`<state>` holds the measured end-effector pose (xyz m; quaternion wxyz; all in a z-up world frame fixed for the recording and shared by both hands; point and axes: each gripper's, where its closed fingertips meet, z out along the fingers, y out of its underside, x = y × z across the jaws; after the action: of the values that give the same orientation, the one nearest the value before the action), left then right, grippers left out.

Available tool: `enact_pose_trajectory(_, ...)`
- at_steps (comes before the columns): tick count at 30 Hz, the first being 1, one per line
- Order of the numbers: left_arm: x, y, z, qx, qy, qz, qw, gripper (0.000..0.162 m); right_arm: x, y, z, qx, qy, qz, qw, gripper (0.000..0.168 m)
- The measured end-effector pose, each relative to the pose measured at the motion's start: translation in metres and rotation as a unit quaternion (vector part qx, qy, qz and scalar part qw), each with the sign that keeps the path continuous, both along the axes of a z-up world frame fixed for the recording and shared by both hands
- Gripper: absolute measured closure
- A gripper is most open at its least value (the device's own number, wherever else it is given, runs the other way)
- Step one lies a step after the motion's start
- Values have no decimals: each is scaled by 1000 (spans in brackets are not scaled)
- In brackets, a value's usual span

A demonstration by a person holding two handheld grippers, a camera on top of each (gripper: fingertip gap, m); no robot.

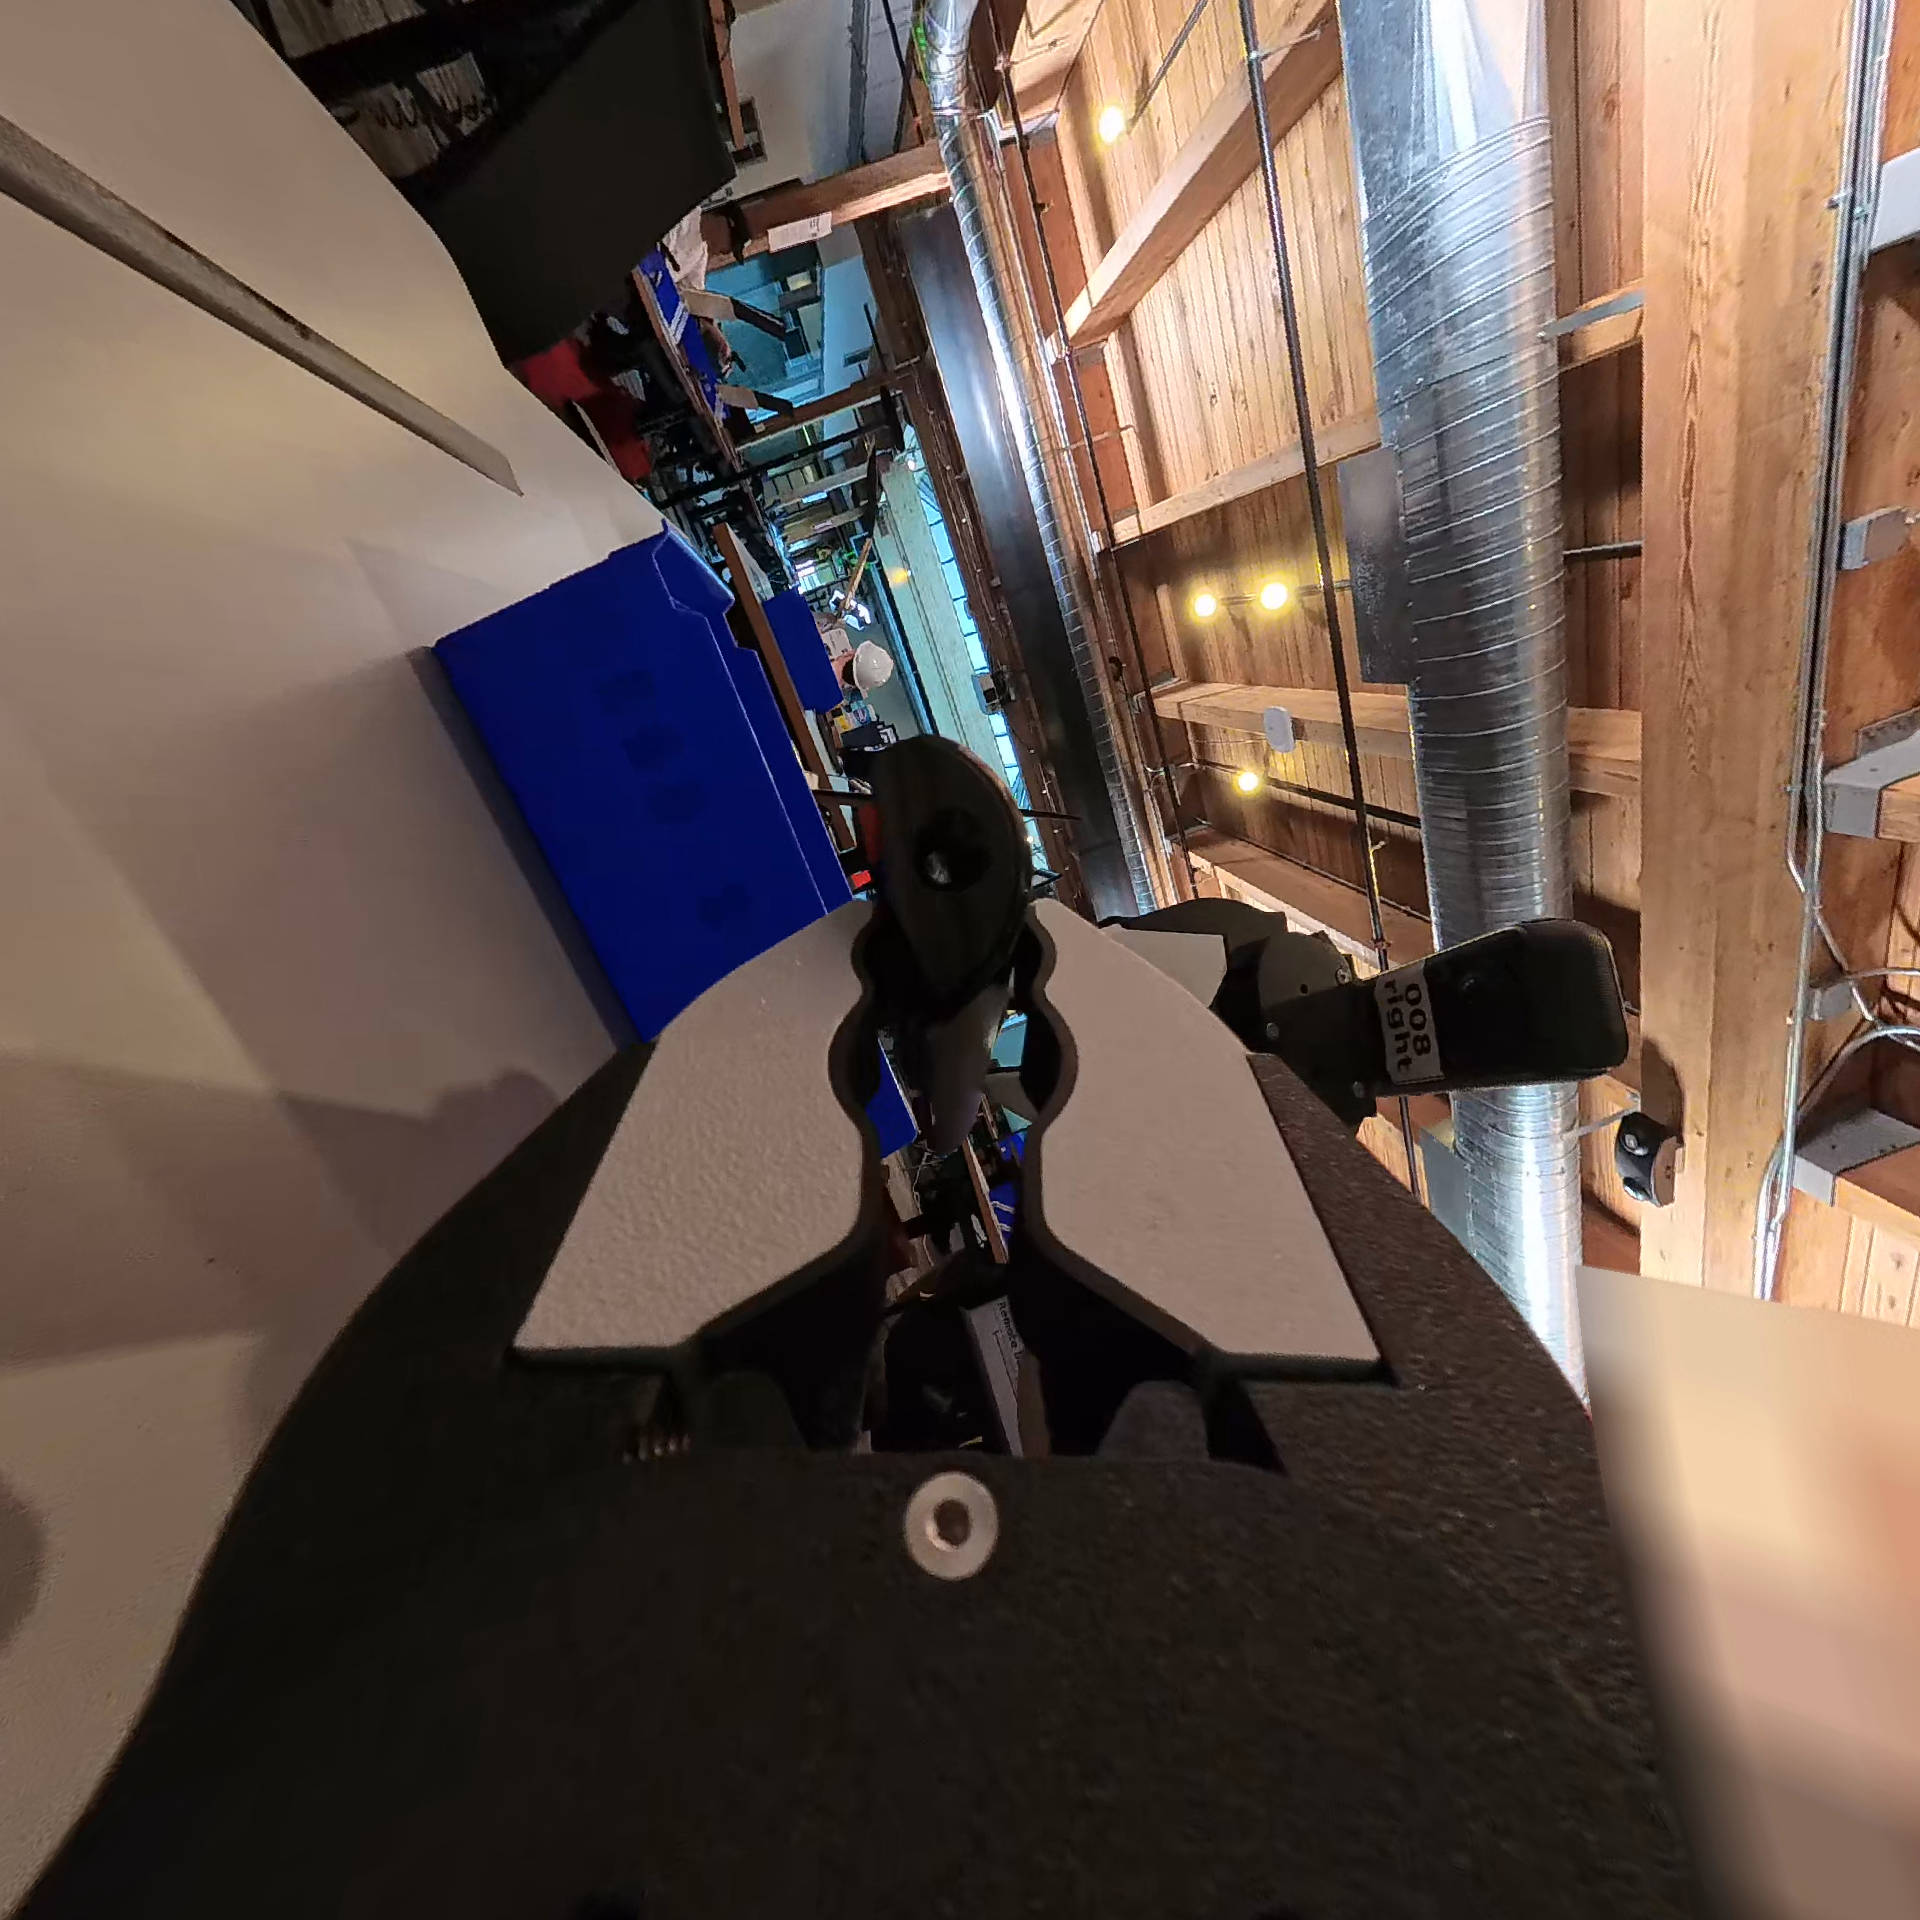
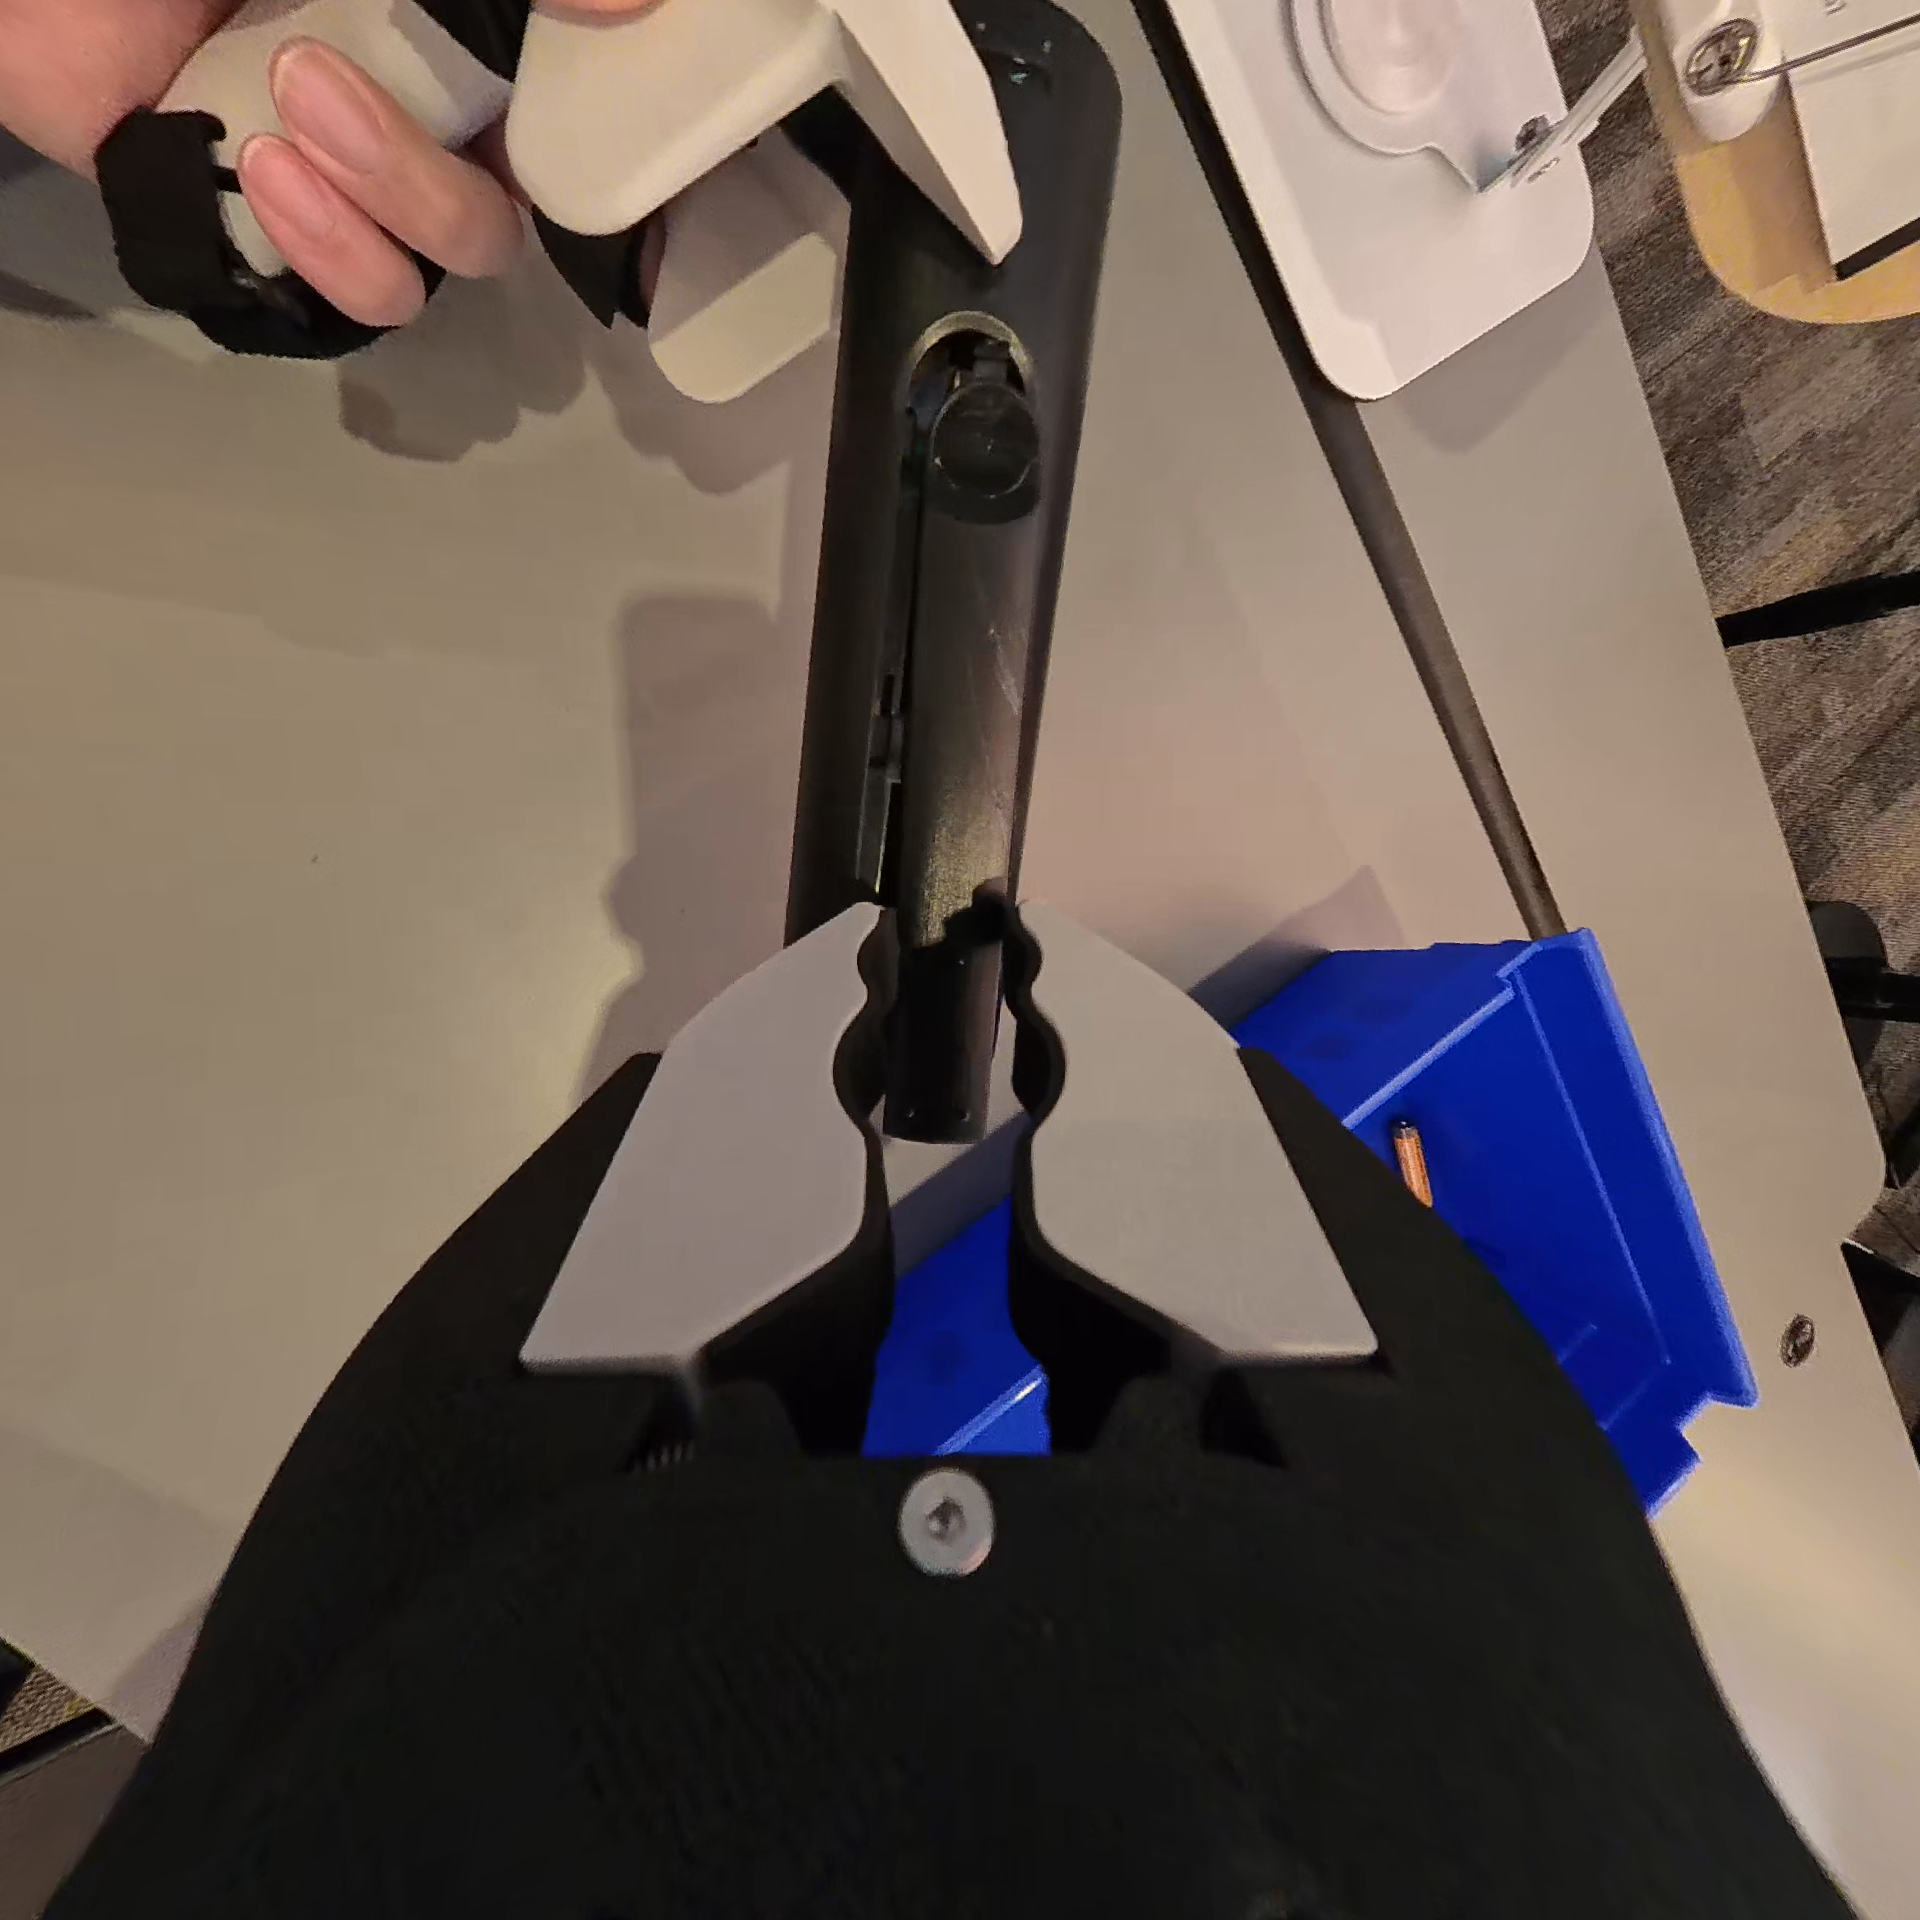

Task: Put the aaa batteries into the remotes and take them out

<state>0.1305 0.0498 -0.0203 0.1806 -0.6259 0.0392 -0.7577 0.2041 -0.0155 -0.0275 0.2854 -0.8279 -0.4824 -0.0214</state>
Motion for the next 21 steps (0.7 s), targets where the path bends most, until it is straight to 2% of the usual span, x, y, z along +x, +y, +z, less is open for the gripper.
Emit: enact_pose_trajectory(21,-1,1,3,-1,-9,1,1000,140,-2,-2,2,-57,12,-15,998,147)
